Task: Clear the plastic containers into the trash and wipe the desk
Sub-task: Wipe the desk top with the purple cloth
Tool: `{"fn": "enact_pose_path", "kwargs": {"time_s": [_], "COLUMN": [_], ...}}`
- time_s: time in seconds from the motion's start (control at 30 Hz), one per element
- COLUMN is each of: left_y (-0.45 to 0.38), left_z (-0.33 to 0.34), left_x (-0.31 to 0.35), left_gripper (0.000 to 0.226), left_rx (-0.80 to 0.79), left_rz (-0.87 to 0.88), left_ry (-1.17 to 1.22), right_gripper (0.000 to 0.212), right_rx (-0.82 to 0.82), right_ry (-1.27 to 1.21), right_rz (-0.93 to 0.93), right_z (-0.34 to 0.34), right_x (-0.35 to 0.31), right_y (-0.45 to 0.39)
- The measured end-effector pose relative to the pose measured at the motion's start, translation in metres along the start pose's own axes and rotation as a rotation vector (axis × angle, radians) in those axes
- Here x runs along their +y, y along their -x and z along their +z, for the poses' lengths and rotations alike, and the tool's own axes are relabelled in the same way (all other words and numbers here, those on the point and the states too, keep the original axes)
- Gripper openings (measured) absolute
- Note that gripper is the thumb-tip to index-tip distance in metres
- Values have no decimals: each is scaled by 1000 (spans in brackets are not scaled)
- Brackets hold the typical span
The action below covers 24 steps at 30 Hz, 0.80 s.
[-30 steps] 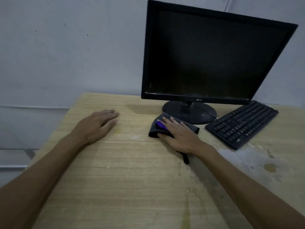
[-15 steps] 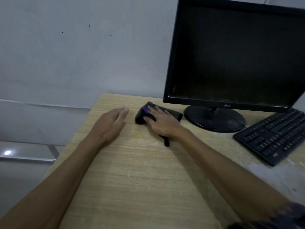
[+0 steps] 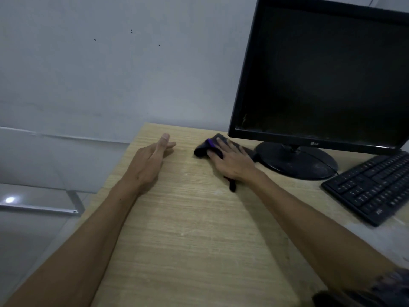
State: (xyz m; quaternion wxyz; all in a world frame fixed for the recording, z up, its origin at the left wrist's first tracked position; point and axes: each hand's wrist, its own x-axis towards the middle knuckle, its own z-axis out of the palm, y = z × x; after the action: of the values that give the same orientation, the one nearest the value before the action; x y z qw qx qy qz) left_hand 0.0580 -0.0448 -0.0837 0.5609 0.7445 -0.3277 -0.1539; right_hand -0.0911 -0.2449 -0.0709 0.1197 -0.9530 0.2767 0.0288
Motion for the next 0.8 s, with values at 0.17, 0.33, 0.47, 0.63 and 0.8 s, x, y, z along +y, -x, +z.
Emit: {"fn": "enact_pose_path", "kwargs": {"time_s": [0.17,0.33,0.47,0.63,0.8], "left_y": [-2,-6,-10,-15,-14], "left_z": [-1,-3,-3,-10,-22], "left_x": [2,-3,-4,-3,-8], "left_gripper": [72,70,70,63,62], "left_rx": [22,7,21,82,134], "left_rz": [21,8,-21,-42,-43], "left_ry": [99,217,250,355,271], "right_gripper": [61,47,71,89,80], "right_rx": [-89,-236,-127,93,93], "right_ry": [-12,-73,-112,27,53], "right_rz": [-254,-352,-262,-130,-240], "right_z": [11,-4,6,16,20], "right_x": [-33,-22,-36,-62,-64], "right_y": [54,107,81,-4,-13]}}
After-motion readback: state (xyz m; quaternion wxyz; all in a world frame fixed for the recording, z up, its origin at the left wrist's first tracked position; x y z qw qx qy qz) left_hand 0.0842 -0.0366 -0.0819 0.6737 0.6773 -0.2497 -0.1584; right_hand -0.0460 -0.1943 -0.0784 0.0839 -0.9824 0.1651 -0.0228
